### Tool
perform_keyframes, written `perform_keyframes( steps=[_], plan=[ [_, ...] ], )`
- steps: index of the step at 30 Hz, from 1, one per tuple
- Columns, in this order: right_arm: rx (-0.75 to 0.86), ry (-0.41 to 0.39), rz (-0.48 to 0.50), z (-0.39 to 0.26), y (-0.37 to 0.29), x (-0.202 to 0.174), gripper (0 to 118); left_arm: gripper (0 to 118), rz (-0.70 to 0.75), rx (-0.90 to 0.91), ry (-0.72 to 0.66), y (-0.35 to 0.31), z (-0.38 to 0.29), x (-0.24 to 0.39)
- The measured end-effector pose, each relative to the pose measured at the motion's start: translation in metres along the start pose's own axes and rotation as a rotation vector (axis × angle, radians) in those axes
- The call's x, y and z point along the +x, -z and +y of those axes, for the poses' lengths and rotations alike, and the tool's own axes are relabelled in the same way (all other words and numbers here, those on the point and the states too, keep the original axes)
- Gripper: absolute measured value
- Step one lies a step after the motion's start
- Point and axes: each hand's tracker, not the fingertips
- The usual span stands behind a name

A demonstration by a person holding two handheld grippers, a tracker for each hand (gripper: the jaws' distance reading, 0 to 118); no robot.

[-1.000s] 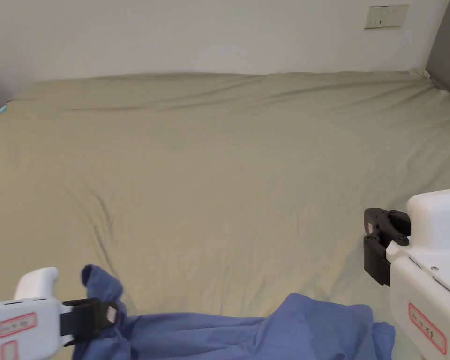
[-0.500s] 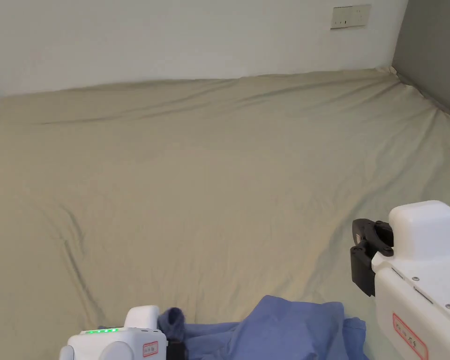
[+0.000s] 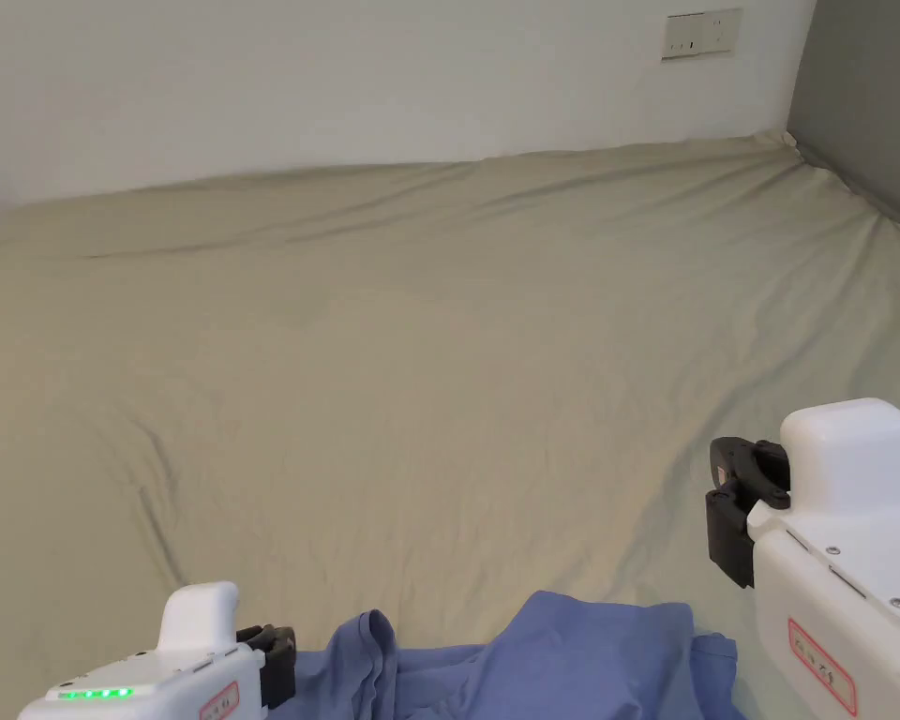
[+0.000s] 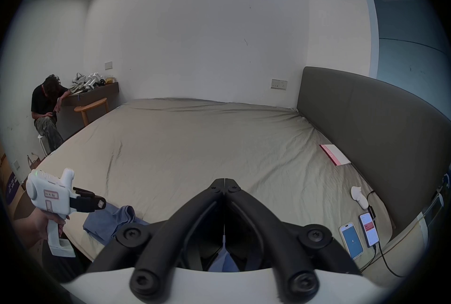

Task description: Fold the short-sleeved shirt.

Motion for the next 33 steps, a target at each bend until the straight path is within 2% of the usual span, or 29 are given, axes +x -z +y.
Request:
perform_keyframes(
  steps=[3,7,9,11,17,19,21,25,29,31,33],
  plan=[
    [0.001,-0.009,0.005,-0.003,-0.001,0.001,1,0,0.017,-0.023,0.093,0.016,-0.019,0.013],
    [-0.007,-0.012,0.014,-0.003,-0.006,-0.007,1,0,0.13,-0.043,0.236,0.056,-0.05,0.048],
    [-0.011,-0.015,0.024,-0.006,-0.01,-0.01,1,0,0.142,-0.042,0.267,0.065,-0.066,0.067],
    [-0.025,-0.017,0.037,-0.011,-0.011,-0.007,1,0,0.223,0.019,0.399,0.062,-0.075,0.093],
    [-0.039,-0.02,0.034,-0.014,-0.009,-0.003,1,0,0.145,0.024,0.587,0.059,-0.083,0.123],
    [-0.034,-0.021,0.037,-0.014,-0.009,-0.001,1,0,0.027,0.013,0.604,0.053,-0.086,0.132],
    [-0.032,-0.027,0.041,-0.011,-0.01,0.0,1,0,-0.056,-0.006,0.56,0.042,-0.084,0.128],
    [-0.021,-0.039,0.026,-0.009,-0.013,0.007,1,0,-0.296,-0.04,0.104,0.011,-0.06,0.081],
    [-0.02,-0.035,0.021,-0.007,-0.01,0.007,1,0,-0.294,0.025,-0.129,-0.008,-0.04,0.002],
    [-0.021,-0.033,0.028,-0.007,-0.007,0.005,1,17,-0.323,0.013,-0.242,-0.012,-0.033,-0.042],
    [-0.022,-0.028,0.047,-0.006,-0.005,0.002,1,45,-0.339,-0.036,-0.339,-0.012,-0.032,-0.08]
  ],
)
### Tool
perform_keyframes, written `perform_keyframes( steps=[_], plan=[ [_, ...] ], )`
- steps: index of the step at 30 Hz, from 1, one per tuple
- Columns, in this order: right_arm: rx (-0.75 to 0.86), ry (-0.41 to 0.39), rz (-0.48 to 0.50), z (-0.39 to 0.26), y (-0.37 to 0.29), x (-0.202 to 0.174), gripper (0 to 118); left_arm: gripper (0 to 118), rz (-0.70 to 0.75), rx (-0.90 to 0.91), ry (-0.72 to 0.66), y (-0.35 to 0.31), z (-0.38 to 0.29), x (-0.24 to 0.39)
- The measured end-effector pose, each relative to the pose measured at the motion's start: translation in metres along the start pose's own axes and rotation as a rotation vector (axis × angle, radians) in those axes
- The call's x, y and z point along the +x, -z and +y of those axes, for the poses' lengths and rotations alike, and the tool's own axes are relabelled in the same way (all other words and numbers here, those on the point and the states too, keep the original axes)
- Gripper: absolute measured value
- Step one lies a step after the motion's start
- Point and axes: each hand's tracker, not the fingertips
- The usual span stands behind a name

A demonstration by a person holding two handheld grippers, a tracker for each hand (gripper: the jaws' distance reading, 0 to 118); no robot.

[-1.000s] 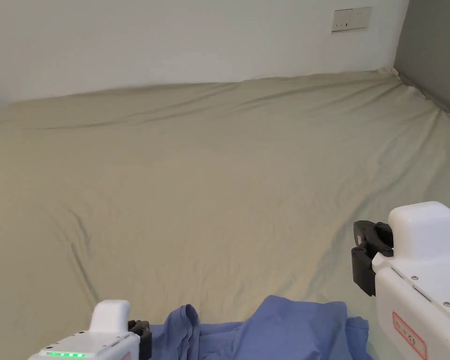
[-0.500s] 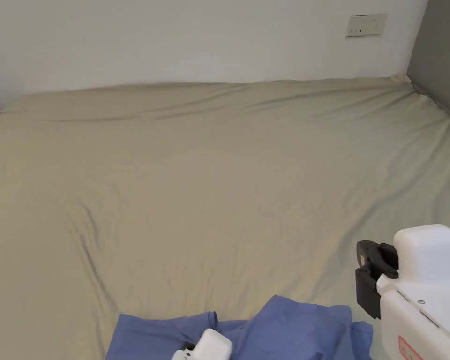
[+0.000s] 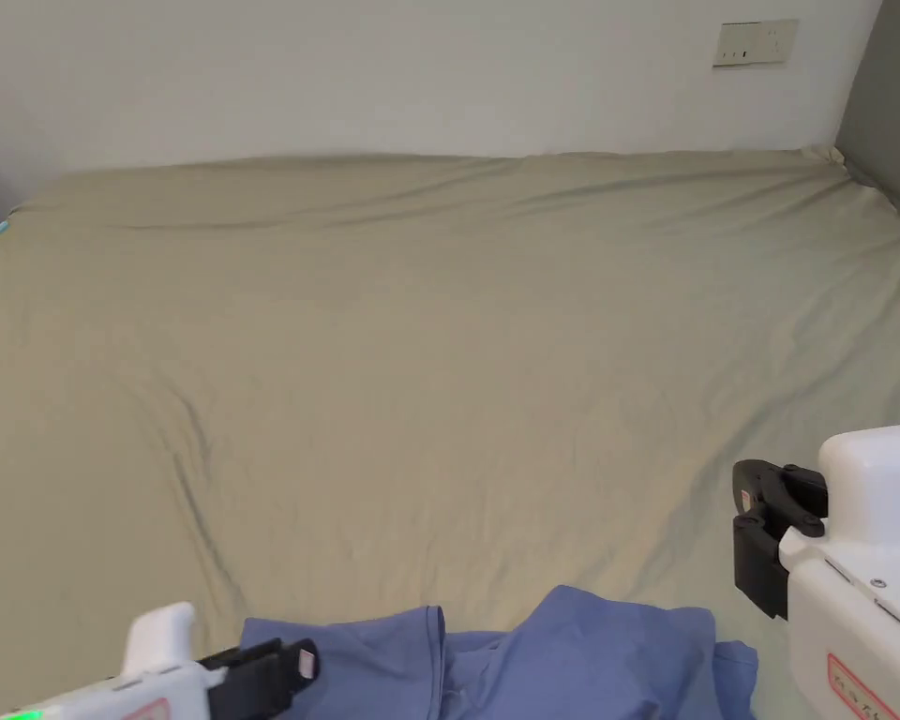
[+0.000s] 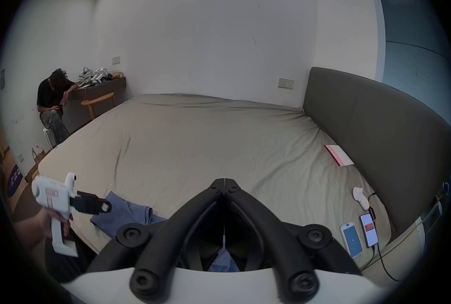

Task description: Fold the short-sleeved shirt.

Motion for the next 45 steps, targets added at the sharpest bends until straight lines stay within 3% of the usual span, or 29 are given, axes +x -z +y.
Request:
perform_keyframes(
  steps=[3,4,12,13,15,18,19,20,22,23,27,31,37,41,45],
  plan=[
    [0.0,-0.012,0.014,0.0,0.003,-0.008,1,104,0.017,-0.034,-0.095,-0.01,0.006,-0.04],
    [-0.002,-0.019,0.019,0.0,0.004,-0.01,1,118,0.01,-0.046,-0.123,-0.01,0.005,-0.051],
    [-0.031,-0.051,0.05,-0.001,0.011,-0.021,1,117,-0.318,-0.154,-0.45,0.027,-0.009,-0.1],
    [-0.039,-0.051,0.061,-0.001,0.012,-0.021,2,116,-0.42,-0.136,-0.514,0.033,-0.009,-0.1],
    [-0.041,-0.046,0.064,-0.001,0.013,-0.022,2,104,-0.481,-0.204,-0.669,0.053,-0.015,-0.093],
    [-0.047,-0.047,0.066,-0.002,0.015,-0.025,2,46,-0.331,-0.226,-0.421,0.064,-0.011,-0.059],
    [-0.05,-0.046,0.068,-0.002,0.016,-0.025,2,46,-0.162,-0.269,-0.282,0.063,-0.012,-0.042],
    [-0.053,-0.047,0.071,-0.002,0.017,-0.026,2,17,-0.047,-0.297,-0.157,0.069,-0.016,-0.029],
    [-0.059,-0.053,0.073,-0.001,0.018,-0.027,2,17,-0.125,-0.247,-0.186,0.058,-0.008,-0.02],
    [-0.06,-0.058,0.071,-0.001,0.017,-0.028,2,17,-0.031,-0.26,-0.145,0.062,-0.004,-0.027],
    [-0.055,-0.061,0.072,0.001,0.016,-0.028,2,17,0.093,-0.223,0.107,0.048,-0.003,0.006],
    [-0.051,-0.063,0.07,0.003,0.013,-0.028,2,17,0.115,-0.178,0.214,0.04,0.0,0.015],
    [-0.042,-0.08,0.071,0.006,0.004,-0.027,2,17,0.234,-0.099,0.151,0.017,0.019,-0.02],
    [-0.032,-0.081,0.064,0.01,0.001,-0.023,2,17,0.432,-0.042,0.225,-0.019,0.036,-0.041],
    [-0.027,-0.074,0.063,0.012,0.0,-0.021,2,17,0.64,0.007,0.204,-0.05,0.055,-0.037]
  ],
)
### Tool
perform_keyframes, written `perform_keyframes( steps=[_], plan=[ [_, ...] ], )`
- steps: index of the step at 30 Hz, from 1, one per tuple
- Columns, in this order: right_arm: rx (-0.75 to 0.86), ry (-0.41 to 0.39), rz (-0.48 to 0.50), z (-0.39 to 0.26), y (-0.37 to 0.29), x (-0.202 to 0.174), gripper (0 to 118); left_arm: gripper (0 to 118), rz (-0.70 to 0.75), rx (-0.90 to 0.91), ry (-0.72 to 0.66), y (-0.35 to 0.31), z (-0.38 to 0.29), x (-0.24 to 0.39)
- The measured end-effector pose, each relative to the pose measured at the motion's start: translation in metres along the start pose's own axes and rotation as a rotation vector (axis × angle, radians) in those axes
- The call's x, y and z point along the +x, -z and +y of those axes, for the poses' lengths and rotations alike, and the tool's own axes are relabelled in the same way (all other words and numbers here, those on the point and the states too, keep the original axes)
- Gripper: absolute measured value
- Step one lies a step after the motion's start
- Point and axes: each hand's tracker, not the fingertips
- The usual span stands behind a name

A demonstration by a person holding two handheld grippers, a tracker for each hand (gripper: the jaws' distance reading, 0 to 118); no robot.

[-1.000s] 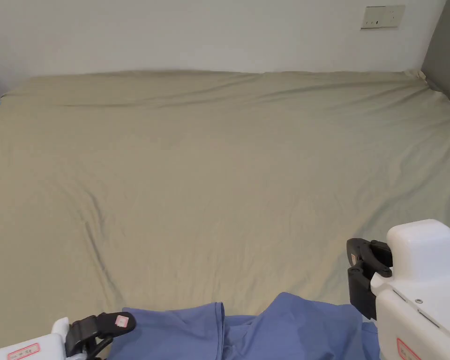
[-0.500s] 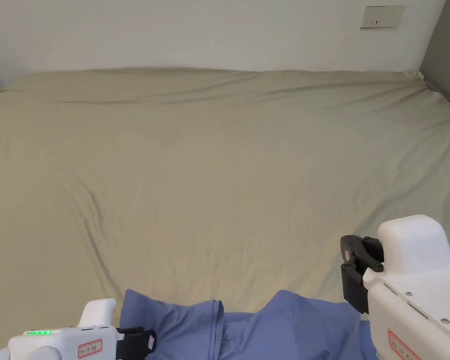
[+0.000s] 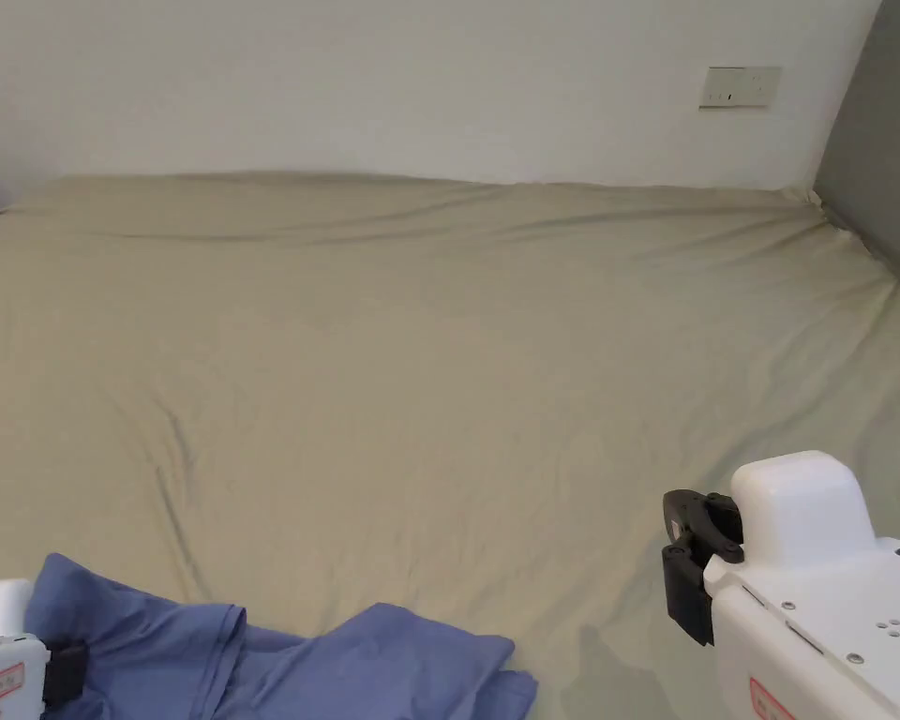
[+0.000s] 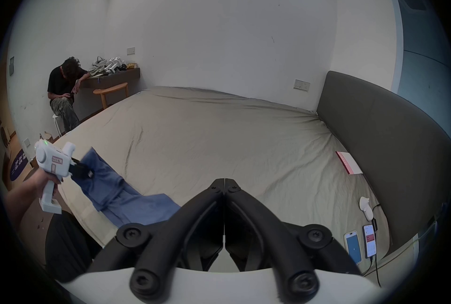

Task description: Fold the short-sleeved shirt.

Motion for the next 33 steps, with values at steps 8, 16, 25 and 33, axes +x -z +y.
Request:
perform_keyframes(
  steps=[8,16,25,33],
  plan=[
    [0.002,-0.005,0.017,0.006,-0.004,-0.009,2,17,-0.25,-0.009,-0.016,-0.062,0.014,0.089],
    [-0.011,0.009,0.014,-0.002,-0.005,-0.005,2,17,-0.36,-0.057,0.089,-0.027,-0.001,0.2],
    [-0.038,0.032,-0.013,-0.011,-0.002,0.006,2,18,-0.271,-0.156,0.323,0.018,-0.048,0.292],
    [-0.04,0.035,-0.02,-0.013,0.0,0.013,2,116,-0.656,-0.201,0.091,0.003,-0.036,0.278]
  ],
)
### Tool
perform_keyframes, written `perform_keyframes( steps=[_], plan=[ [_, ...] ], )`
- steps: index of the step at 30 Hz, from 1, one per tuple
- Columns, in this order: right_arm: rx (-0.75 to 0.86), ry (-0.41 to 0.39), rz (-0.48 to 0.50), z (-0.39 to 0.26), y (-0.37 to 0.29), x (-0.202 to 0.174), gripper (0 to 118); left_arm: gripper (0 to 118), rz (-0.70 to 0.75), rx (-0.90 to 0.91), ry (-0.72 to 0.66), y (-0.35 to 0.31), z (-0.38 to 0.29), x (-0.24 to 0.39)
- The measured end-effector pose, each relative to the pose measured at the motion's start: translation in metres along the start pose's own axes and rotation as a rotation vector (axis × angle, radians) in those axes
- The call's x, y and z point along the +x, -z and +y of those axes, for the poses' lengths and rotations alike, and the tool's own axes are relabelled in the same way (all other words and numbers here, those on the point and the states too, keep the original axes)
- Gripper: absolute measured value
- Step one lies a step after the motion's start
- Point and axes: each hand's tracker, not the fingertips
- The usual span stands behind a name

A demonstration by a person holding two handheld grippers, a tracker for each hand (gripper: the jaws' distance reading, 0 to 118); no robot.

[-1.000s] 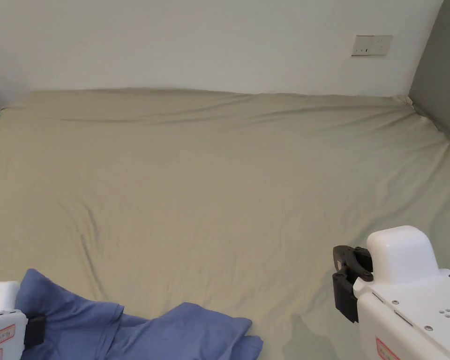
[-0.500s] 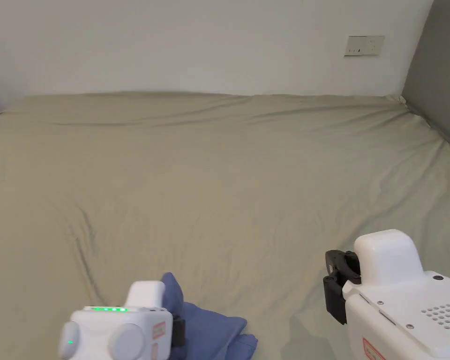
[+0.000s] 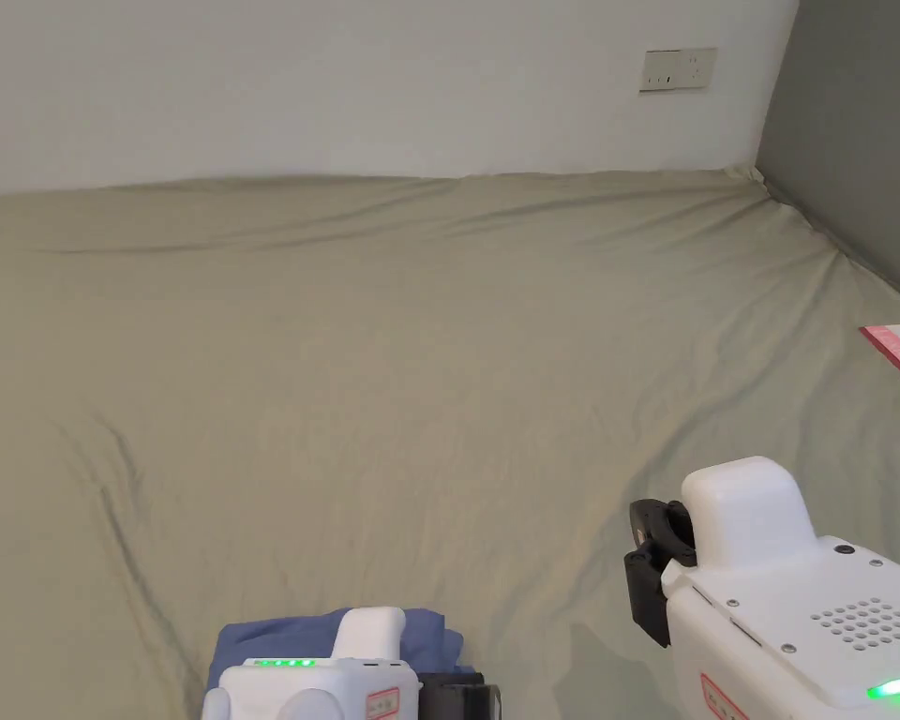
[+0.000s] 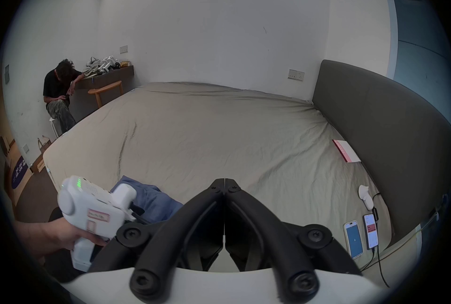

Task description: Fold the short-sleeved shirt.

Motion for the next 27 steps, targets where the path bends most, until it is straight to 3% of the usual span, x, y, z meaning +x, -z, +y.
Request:
perform_keyframes(
  steps=[4,6,8,9,14,19,23,27],
  plan=[
    [0.003,0.008,-0.004,0.001,-0.002,0.003,2,110,-0.015,0.144,0.03,-0.036,0.001,-0.004],
    [0.006,0.008,-0.009,0.002,-0.003,0.003,2,77,0.01,0.205,0.036,-0.051,-0.001,-0.009],
    [0.007,0.007,-0.011,0.001,-0.003,0.004,2,16,0.145,0.27,0.097,-0.057,-0.002,-0.012],
    [0.007,0.008,-0.011,0.001,-0.003,0.003,2,3,0.21,0.291,0.134,-0.055,-0.002,-0.012],
    [0.005,-0.012,-0.027,-0.001,-0.005,-0.002,2,0,0.389,0.23,0.3,-0.02,-0.009,-0.019],
    [-0.005,-0.005,-0.008,-0.002,-0.004,-0.003,2,0,0.398,0.114,0.399,0.035,-0.031,-0.005],
    [-0.011,-0.028,-0.014,-0.003,-0.005,-0.002,2,0,0.485,0.114,0.588,0.043,-0.043,0.026],
    [-0.013,-0.02,-0.011,-0.003,0.0,-0.003,2,0,0.409,0.101,0.693,0.047,-0.059,0.05]
  ],
)
